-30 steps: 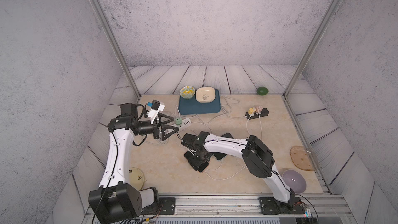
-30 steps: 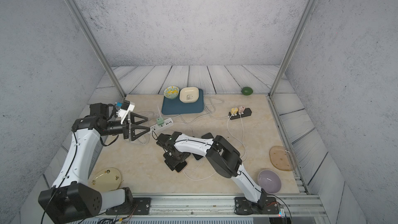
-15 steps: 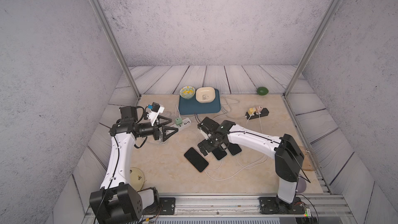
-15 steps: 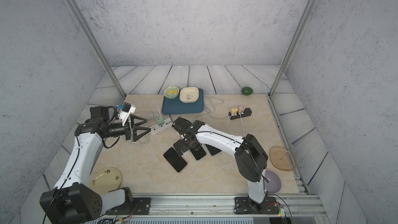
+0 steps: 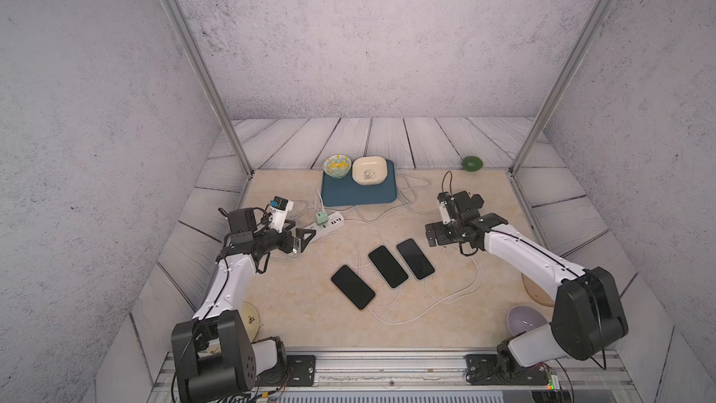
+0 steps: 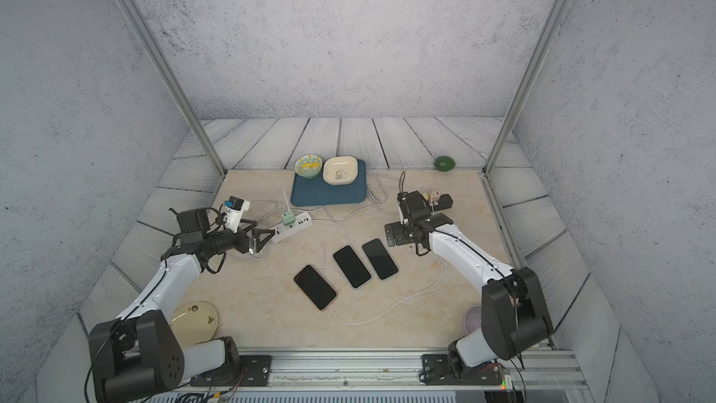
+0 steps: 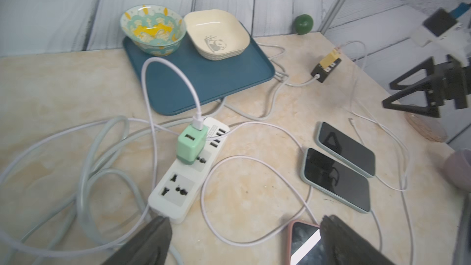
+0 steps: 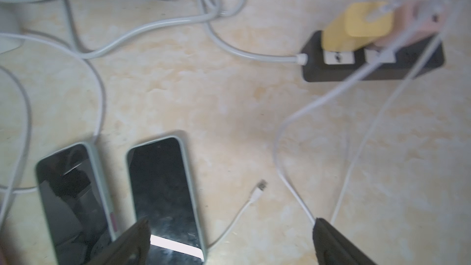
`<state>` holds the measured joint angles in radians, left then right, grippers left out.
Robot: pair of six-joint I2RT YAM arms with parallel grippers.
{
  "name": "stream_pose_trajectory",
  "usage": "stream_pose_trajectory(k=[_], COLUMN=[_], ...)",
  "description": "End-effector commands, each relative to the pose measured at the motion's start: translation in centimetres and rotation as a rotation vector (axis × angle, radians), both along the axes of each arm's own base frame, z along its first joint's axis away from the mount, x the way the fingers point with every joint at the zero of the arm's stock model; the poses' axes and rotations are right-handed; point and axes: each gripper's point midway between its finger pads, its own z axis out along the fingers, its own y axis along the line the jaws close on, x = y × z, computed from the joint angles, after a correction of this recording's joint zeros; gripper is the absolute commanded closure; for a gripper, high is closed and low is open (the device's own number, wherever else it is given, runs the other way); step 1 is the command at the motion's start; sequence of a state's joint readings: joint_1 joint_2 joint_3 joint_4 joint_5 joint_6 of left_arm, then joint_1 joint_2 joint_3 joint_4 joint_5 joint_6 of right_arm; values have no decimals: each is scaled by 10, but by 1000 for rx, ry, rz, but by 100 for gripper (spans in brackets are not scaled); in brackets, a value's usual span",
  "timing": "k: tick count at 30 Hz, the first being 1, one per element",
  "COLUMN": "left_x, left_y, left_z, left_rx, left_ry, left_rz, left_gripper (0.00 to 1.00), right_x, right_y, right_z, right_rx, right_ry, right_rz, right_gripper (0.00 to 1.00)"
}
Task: Unplug the charging cable from the phone
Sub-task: Reset both arms
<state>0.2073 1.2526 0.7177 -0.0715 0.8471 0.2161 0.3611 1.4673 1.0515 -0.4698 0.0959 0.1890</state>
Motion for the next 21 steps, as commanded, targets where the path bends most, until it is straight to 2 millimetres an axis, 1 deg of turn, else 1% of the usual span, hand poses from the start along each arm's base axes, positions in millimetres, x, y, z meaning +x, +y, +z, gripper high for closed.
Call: stream_pose_trajectory(k=[1, 3, 6, 10, 12, 14, 16, 19, 21], left_x=[28, 33, 34, 32, 32, 32, 31, 30, 33], left_y=[28, 35, 45, 57, 63, 68, 74, 76, 78], left_z=[-2, -11, -26, -33, -37, -42, -46, -55, -57], left_rx=[32, 22, 22, 29, 22, 27, 36, 72, 72], left_ry=[-116, -134, -185, -267, -281, -292, -302, -306, -314], left_rz=[182, 232, 314, 401, 443, 482, 531, 580, 606], left_gripper=[2, 2, 2, 2, 2, 2, 2, 2, 2], right_x=[14, 18, 23, 30, 33, 36, 39, 43, 43], right_y=[-29, -50, -76, -103, -113, -121, -124, -122, -116], right_z=[5, 1, 0, 0, -5, -9, -12, -19, -26], right_rx=[10, 2, -24, -85, -106, -126, -135, -115, -86], right_ry=[-73, -94, -171, -279, -317, -352, -395, -451, -467], right_rz=[-49, -93, -135, -179, -191, -204, -206, -199, -182], right_gripper=[1, 1, 1, 1, 1, 1, 1, 1, 1])
